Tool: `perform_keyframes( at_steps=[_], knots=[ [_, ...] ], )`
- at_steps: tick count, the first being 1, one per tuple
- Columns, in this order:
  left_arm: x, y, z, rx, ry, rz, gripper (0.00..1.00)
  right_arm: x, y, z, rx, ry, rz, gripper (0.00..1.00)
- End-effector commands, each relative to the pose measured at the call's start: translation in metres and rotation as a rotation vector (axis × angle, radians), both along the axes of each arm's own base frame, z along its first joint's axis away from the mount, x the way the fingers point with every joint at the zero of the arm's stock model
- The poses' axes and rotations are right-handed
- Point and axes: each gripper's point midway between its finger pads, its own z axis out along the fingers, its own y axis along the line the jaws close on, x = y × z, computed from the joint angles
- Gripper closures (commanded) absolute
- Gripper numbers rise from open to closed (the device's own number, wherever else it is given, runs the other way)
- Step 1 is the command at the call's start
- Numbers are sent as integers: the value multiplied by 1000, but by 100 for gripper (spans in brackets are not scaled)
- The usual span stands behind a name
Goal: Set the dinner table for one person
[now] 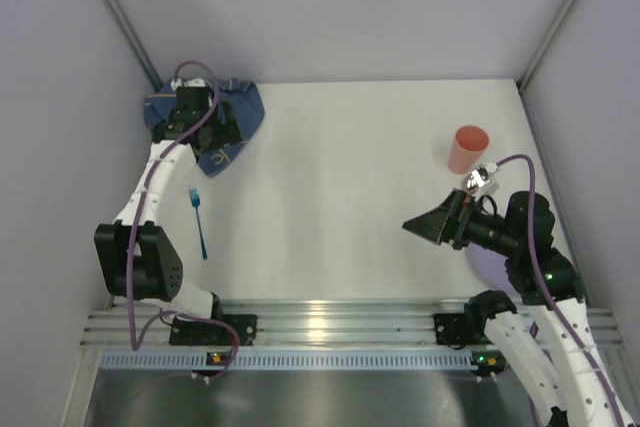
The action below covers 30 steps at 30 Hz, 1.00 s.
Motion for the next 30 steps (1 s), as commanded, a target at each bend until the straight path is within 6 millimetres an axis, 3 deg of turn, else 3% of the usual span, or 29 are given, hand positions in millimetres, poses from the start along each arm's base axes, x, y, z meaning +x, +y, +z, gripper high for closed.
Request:
perform_keyframes(
  at_steps=[1,4,8,11,21,30],
  knots=[
    [5,12,-12,-60,11,62,1,5,1,18,18,-54,-6,0],
    [12,21,-33,-105,48,103,1,6,0,19,2,-62,-13,0],
    [13,26,-83,-195,163,135,2,11,-3,19,-17,-61,-32,0],
    [8,34,-107,-326,173,167,2,15,-3,15,-26,-46,-39,0],
    [25,49,-139,-356,191,182,1,19,-5,14,-41,-39,-59,0],
    [40,76,-169,-343,204,279,6,21,-9,15,-71,-41,-77,0]
  ],
)
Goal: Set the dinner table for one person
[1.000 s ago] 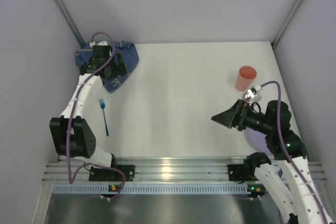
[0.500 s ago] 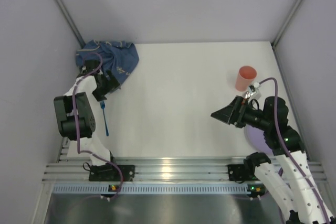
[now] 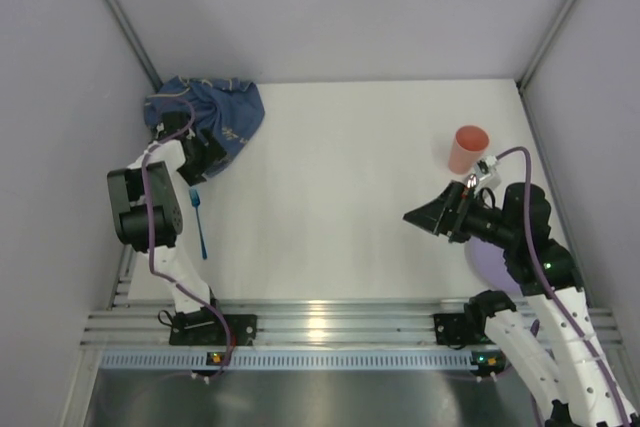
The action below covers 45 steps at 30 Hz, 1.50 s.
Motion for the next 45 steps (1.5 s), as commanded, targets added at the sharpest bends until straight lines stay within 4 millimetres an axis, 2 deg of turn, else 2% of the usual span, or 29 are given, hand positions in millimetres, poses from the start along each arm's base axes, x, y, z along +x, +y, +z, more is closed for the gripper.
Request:
perform_keyframes(
  at_steps=[1,2,4,6,7,9,11,14,15,17,18,19,20,21,22,23,24,25,26,27,28,29,30,31,32,37,38,40,45],
  knots=[
    [15,15,-17,9,-7,48,8,2,-1,22,-9,-67,-2,0],
    [22,17,-15,5,-19,47,11,3,-2,20,-15,-64,-1,0],
    [23,10,-27,-43,12,26,35,4,-1,19,-20,-53,5,0],
    [32,-4,-22,-119,-19,-16,69,4,-1,20,-30,-54,11,0],
    [35,-11,-22,-151,-35,-33,100,5,-1,19,-34,-47,13,0],
    [35,-30,-19,-224,-60,-64,100,4,-1,17,-39,-42,20,0],
    [41,-53,-4,-269,-107,-109,100,4,0,15,-38,-33,23,0],
    [49,-116,30,-255,-167,-214,100,3,1,11,-36,-22,32,0],
    [45,-164,39,-252,-176,-293,100,3,1,11,-37,-23,32,0],
    [58,-211,71,-254,-238,-325,100,2,1,10,-33,-17,32,0],
    [52,-260,81,-284,-251,-395,100,1,1,9,-31,-14,31,0],
    [68,-291,104,-319,-307,-433,100,0,1,10,-27,-20,31,0],
    [69,-317,113,-359,-304,-438,100,-1,1,8,-24,-11,27,0],
    [61,-362,124,-404,-314,-506,92,-2,1,8,-21,-12,26,0],
    [62,-389,105,-436,-275,-556,78,-3,1,7,-18,-10,26,0],
    [61,-427,147,-472,-318,-620,4,-3,1,7,-15,-8,26,0],
    [62,-443,155,-494,-326,-647,1,-4,1,7,-14,-7,25,0],
    [65,-458,143,-507,-304,-662,1,-5,1,9,-13,-14,27,0],
    [63,-473,168,-536,-344,-677,1,-6,1,8,-12,-7,27,0],
    [65,-475,170,-541,-359,-672,1,-6,0,8,-13,-8,25,0],
    [62,-473,187,-547,-390,-668,1,-7,0,9,-14,-12,24,0],
    [60,-467,174,-528,-367,-651,1,-9,0,8,-16,-10,24,0],
    [64,-459,180,-503,-404,-625,1,-9,-1,8,-19,-8,22,0],
    [61,-450,200,-490,-439,-614,1,-8,-1,6,-21,-2,19,0],
    [60,-438,189,-454,-424,-607,1,-8,-1,4,-22,5,19,0],
    [59,-385,180,-247,-379,-540,1,-3,2,-13,-40,69,41,0],
    [55,-373,164,-212,-335,-542,1,-2,2,-17,-49,78,43,0],
    [51,-364,150,-179,-307,-546,1,1,3,-19,-55,85,51,0],
    [26,-342,81,-87,-149,-543,1,6,3,-21,-66,88,58,0]
  ],
)
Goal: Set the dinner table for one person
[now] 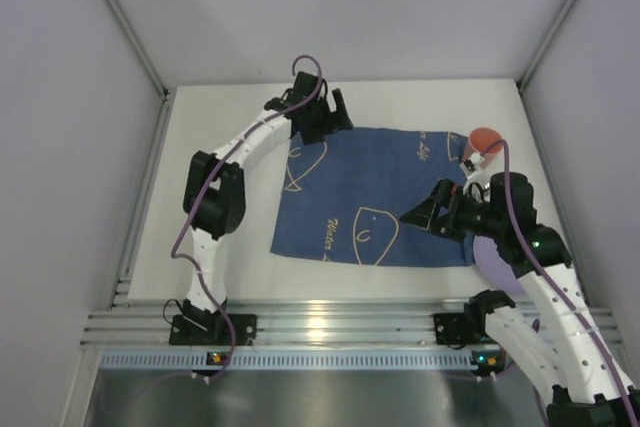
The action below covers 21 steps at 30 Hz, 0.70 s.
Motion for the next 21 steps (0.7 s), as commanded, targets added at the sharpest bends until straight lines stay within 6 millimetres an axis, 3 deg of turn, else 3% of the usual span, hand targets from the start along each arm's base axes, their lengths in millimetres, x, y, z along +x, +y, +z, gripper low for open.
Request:
perform_keyframes(
  at_steps=[1,2,5,7,9,10,11,13,14,15,16,17,19,21],
  knots=[
    [-30,12,-32,111,69,-29,1,2,3,5,-1,-30,30,0],
    [-42,18,-52,137,114,-33,1,3,2,6,-8,-42,33,0],
    [-55,35,-86,182,177,-19,1,11,-2,11,-56,-76,19,0],
    [-58,46,-100,188,215,-3,1,31,-17,8,-147,-65,-72,0],
    [-58,67,-115,167,264,43,1,52,-42,24,-272,-98,-197,0],
    [-56,72,-114,144,264,55,1,66,-49,25,-324,-88,-233,0],
    [-56,90,-122,143,284,91,1,77,-58,50,-364,-149,-270,0],
    [-55,107,-120,133,280,121,1,105,-79,58,-475,-147,-360,0],
    [-57,122,-126,133,297,146,1,115,-85,81,-500,-189,-378,0],
    [-58,129,-127,127,301,157,1,127,-100,85,-547,-181,-432,0],
    [-58,134,-123,123,293,164,1,143,-104,76,-577,-134,-430,0],
    [-62,143,-128,129,307,175,1,152,-108,87,-583,-146,-443,0],
    [-66,151,-129,133,311,179,1,174,-120,73,-609,-80,-455,0],
    [-67,157,-127,136,310,190,1,189,-131,73,-639,-66,-485,0]
  ],
)
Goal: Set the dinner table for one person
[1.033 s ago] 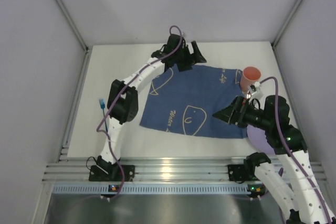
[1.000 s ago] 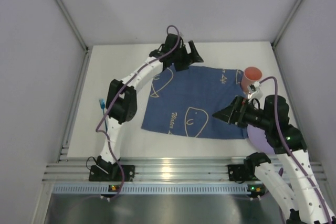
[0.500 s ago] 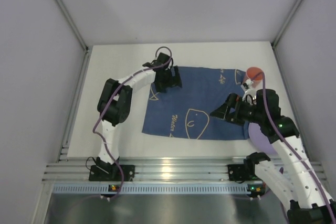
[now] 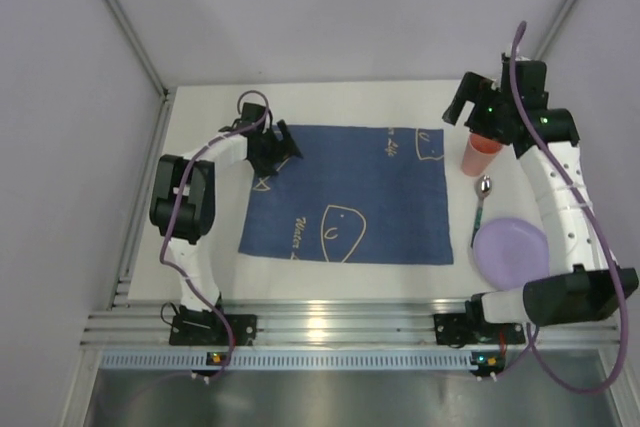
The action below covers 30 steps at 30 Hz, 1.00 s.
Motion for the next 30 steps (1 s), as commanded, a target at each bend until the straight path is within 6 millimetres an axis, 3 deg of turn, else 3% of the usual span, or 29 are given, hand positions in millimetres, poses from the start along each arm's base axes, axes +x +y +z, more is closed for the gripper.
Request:
perform_keyframes(
  at_steps=[1,5,9,15,20,22,25,26,27,29,30],
  knots=[
    [-28,21,-31,83,100,0,1,23,-33,-34,-122,135,-86,0],
    [-31,13,-26,33,112,6,1,49,-48,-67,-183,221,-131,0],
    [-31,8,-4,10,83,19,1,71,-61,-100,-241,281,-177,0],
    [-40,18,29,47,69,51,1,99,-84,-127,-313,332,-224,0],
    [-48,25,49,75,47,54,1,120,-86,-146,-307,352,-211,0],
    [-44,31,69,104,2,59,1,123,-84,-159,-302,376,-196,4],
    [-48,53,95,214,-23,83,1,122,-72,-178,-262,407,-140,17],
    [-47,72,106,306,-51,136,2,121,-67,-180,-242,408,-113,24],
    [-57,86,112,365,-32,156,2,123,-64,-180,-234,394,-98,49],
    [-66,112,126,454,-51,205,2,123,-64,-179,-238,387,-88,76],
    [-77,127,123,507,-18,230,1,123,-64,-175,-242,378,-90,93]
  ],
)
